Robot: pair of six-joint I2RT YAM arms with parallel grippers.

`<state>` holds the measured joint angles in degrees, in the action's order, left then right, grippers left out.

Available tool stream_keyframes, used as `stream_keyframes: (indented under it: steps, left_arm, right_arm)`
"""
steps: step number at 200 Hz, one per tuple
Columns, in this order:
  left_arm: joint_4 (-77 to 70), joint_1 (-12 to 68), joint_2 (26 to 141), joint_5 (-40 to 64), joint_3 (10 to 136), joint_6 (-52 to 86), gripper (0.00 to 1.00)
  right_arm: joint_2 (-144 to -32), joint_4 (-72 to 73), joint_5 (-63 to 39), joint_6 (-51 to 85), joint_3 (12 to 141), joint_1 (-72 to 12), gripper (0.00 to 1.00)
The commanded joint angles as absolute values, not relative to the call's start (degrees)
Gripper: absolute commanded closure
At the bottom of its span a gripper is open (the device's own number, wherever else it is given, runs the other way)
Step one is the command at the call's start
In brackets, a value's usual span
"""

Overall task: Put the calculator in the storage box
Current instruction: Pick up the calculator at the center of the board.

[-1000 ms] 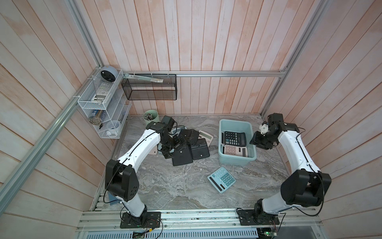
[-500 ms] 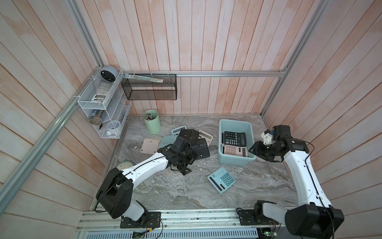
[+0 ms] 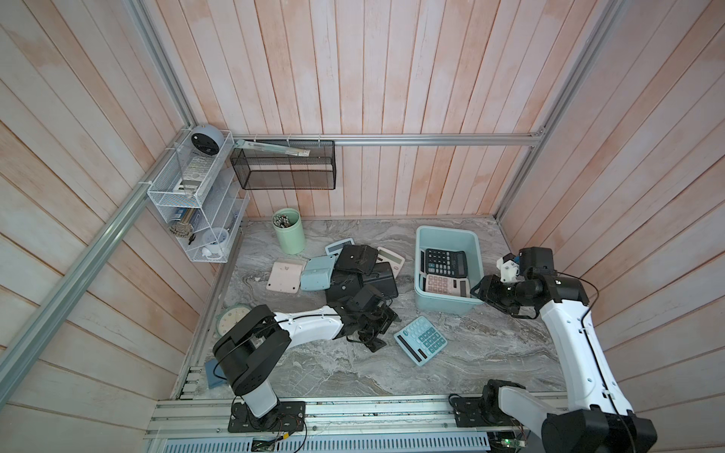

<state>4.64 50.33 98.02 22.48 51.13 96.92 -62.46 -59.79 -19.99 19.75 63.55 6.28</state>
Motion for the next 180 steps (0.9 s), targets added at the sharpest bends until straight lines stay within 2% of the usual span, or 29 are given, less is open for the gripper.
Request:
stream_keyframes:
  steps: [1, 49, 90, 106, 142, 180]
  left_arm:
    - [0.3, 51.3, 100.4, 23.4, 51.6, 97.6, 0.18]
    - [-4.8, 53.0, 104.1, 24.5, 50.8, 99.2, 0.49]
    - [-2.3, 53.7, 104.2, 24.7, 51.9, 97.5, 0.73]
    - [-1.2, 53.7, 102.8, 24.6, 51.4, 97.3, 0.86]
    - [11.9, 51.5, 97.1, 26.4, 54.1, 91.1, 1.0]
    - [36.9, 46.1, 91.5, 28.7, 62.3, 76.3, 1.0]
  right_arm:
    - [-61.0, -59.4, -21.6, 20.5, 62.6, 5.9, 0.45]
    - [-59.3, -59.5, -21.8, 21.2, 61.8, 6.0, 0.46]
    - [-58.3, -59.1, -22.8, 22.7, 60.9, 6.0, 0.46]
    - [-57.5, -58.5, -23.0, 23.4, 60.2, 6.0, 0.46]
    - [-55.8, -58.3, -24.0, 24.9, 59.5, 6.0, 0.47]
    - [-54.9, -58.1, -27.4, 27.1, 59.2, 6.0, 0.46]
